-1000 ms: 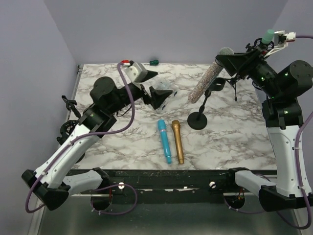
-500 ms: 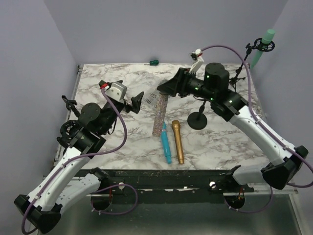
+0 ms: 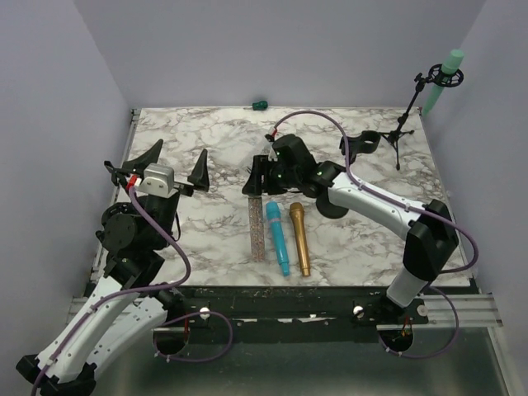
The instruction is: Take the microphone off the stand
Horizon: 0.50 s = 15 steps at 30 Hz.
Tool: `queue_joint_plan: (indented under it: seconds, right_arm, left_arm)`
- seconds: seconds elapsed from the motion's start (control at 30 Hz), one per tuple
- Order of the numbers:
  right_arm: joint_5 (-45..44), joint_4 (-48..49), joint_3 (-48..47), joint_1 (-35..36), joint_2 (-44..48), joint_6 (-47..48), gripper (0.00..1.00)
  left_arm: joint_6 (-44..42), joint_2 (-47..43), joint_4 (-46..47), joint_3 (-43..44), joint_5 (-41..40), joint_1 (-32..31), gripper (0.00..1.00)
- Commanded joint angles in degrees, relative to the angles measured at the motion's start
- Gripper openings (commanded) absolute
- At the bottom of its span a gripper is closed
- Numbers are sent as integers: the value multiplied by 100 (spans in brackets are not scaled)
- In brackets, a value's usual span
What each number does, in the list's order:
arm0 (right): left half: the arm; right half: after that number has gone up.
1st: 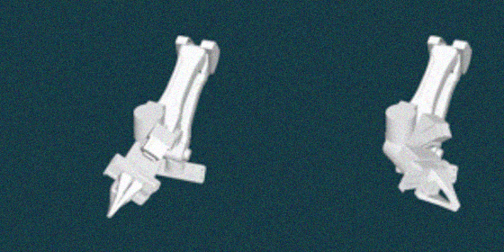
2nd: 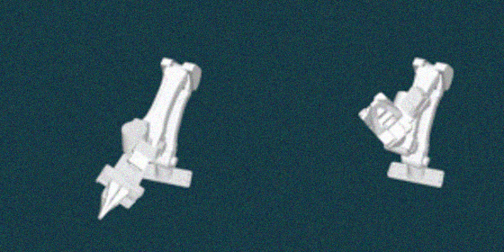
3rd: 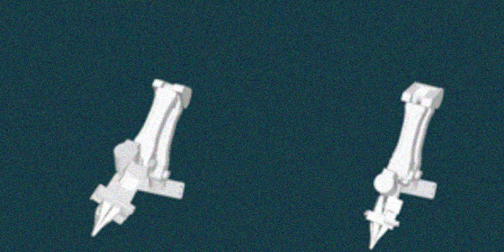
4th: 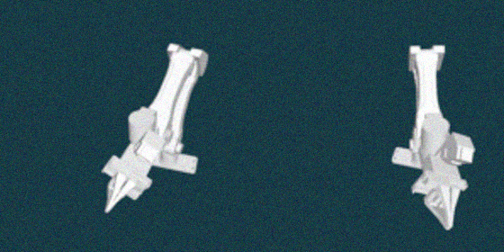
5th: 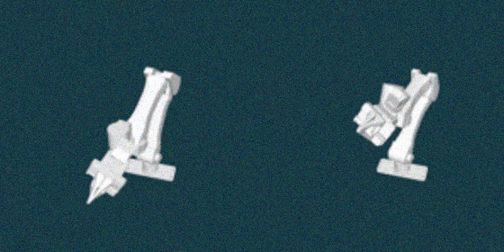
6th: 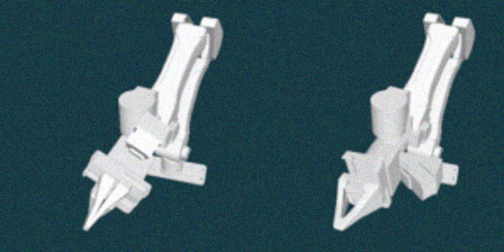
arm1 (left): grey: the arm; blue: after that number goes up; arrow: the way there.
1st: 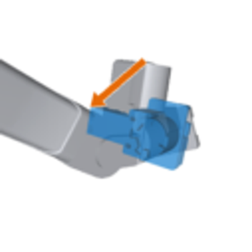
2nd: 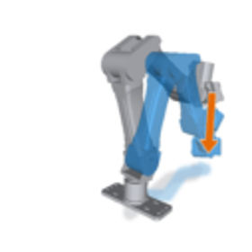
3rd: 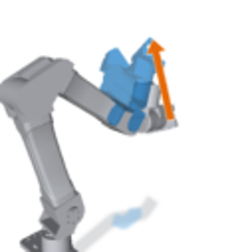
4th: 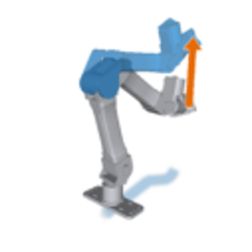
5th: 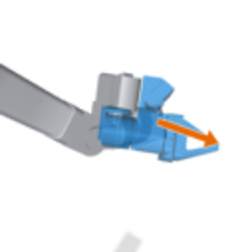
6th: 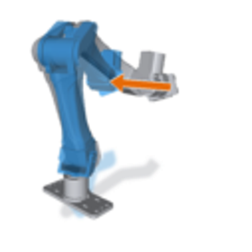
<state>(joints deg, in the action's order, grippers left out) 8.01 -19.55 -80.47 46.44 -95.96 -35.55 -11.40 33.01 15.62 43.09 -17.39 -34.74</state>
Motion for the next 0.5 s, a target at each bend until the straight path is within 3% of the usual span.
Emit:
queue_joint_plan:
  seconds: [0.0,0.47]
  right_arm:
    - [-288,-9,-165,177,-315,-99,5]
    - [-753,-169,-528,190,-1446,-390,8]
  left_arm:
    - [-262,-49,354,-160,-309,-210,98]
    - [-416,159,433,-221,-379,-402,99]
